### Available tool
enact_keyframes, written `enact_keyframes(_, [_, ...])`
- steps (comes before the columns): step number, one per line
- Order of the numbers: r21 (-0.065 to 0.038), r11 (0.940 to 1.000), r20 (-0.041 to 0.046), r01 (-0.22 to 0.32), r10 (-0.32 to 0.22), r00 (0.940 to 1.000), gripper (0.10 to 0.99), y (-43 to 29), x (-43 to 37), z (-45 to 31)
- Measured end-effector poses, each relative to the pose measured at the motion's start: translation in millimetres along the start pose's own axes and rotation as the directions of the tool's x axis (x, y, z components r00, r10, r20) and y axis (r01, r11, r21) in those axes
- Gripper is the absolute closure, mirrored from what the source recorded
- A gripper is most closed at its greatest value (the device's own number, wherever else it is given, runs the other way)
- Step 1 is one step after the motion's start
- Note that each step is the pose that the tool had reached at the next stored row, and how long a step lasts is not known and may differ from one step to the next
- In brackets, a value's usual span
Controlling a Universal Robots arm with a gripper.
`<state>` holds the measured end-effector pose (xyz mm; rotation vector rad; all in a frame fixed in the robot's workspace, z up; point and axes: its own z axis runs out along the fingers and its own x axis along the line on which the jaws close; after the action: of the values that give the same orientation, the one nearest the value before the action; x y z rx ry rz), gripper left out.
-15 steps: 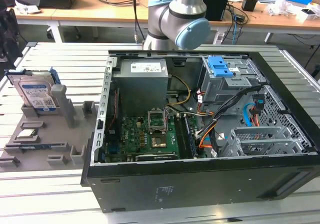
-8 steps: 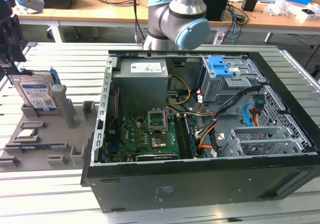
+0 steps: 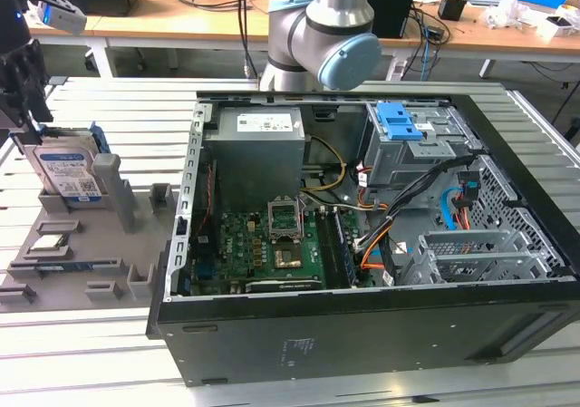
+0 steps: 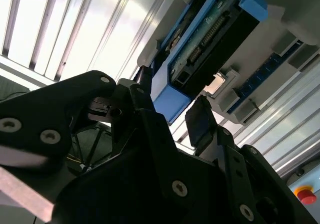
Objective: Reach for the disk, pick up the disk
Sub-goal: 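Pick up the disk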
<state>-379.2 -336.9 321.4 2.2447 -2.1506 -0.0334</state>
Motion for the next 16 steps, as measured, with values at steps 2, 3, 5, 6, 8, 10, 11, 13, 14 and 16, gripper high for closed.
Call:
enact_keyframes(2, [0.000,1.0000,-0.0001,0.000,0.000,1.0000,0.541,-0.2,0.1,6.4])
enact_keyframes(3, [0.000,1.0000,0.0000,0.000,0.000,1.0000,0.541,-0.3,0.2,9.1])
enact_keyframes(5, [0.000,1.0000,-0.0002,0.000,0.000,1.0000,0.541,-0.4,1.5,12.2])
enact_keyframes(6, [0.000,1.0000,-0.0002,0.000,0.000,1.0000,0.541,-0.4,2.4,13.5])
enact_keyframes(8, [0.000,1.0000,0.0001,0.000,0.000,1.0000,0.541,-0.5,4.5,17.0])
enact_keyframes(10, [0.000,1.0000,0.0000,0.000,0.000,1.0000,0.541,-0.5,5.1,20.4])
enact_keyframes(11, [0.000,1.0000,0.0000,0.000,0.000,1.0000,0.541,-0.6,5.1,22.2])
enact_keyframes(13, [0.000,1.0000,0.0000,0.001,-0.001,1.0000,0.541,-1.0,5.1,28.6])
enact_keyframes(14, [0.000,1.0000,-0.0001,0.002,-0.002,1.0000,0.541,-1.4,5.2,30.8])
enact_keyframes(16, [0.000,0.9999,-0.0007,0.011,-0.011,0.9999,0.541,-3.2,5.2,34.3])
